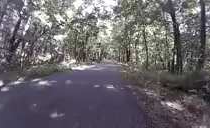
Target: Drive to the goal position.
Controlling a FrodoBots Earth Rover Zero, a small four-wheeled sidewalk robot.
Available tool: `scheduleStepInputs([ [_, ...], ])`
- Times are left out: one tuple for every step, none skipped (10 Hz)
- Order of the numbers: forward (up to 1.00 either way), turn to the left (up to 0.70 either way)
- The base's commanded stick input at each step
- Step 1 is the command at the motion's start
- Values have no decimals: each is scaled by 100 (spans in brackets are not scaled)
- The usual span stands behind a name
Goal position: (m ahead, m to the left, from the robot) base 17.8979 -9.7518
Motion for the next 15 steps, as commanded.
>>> scheduleStepInputs([
  [45,0],
  [45,0],
  [45,0],
  [45,0],
  [45,0],
  [45,0],
  [45,0],
  [45,0],
  [45,0],
  [45,0],
  [45,0],
  [45,-2],
  [45,-16],
  [45,-27],
  [45,-13],
])
